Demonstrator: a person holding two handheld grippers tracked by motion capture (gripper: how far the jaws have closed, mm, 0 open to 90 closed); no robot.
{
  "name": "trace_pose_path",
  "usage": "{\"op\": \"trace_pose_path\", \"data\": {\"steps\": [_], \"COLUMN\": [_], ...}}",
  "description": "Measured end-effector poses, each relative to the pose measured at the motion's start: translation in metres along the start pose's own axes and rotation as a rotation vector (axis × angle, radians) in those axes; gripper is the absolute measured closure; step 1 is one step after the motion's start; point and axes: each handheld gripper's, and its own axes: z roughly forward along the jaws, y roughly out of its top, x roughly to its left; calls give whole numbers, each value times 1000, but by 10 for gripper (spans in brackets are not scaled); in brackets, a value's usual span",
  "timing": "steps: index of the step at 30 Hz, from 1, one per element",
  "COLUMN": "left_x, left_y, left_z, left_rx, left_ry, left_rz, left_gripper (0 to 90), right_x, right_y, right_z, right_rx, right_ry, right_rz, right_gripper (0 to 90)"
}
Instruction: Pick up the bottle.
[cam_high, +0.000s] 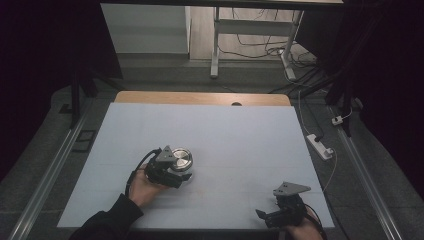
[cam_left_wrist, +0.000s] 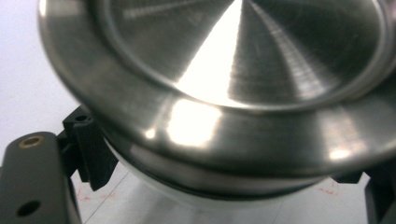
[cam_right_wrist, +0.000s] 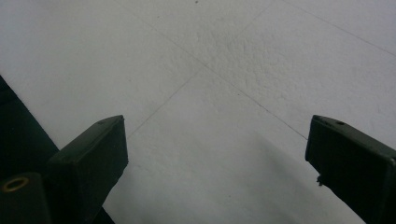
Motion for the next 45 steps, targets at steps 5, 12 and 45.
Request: {"op": "trace_pose_path", "data": {"steps": [5, 12, 45], "left_x": [-3, -7, -31], "left_y": [2, 6, 29], "left_z": [-2, -2, -11], "left_rx": [-3, 9, 11], "left_ry": [-11, -19, -55], "left_rz": [16, 50, 185], "left_gripper": [152, 152, 152], "right_x": [0, 0, 1], "right_y": [0, 0, 1], "right_z": [0, 1, 3], "right_rx": [5, 6, 25], "right_ry": [2, 2, -3], "right_rz": [1, -5, -5], "right_gripper": [55, 55, 55]}}
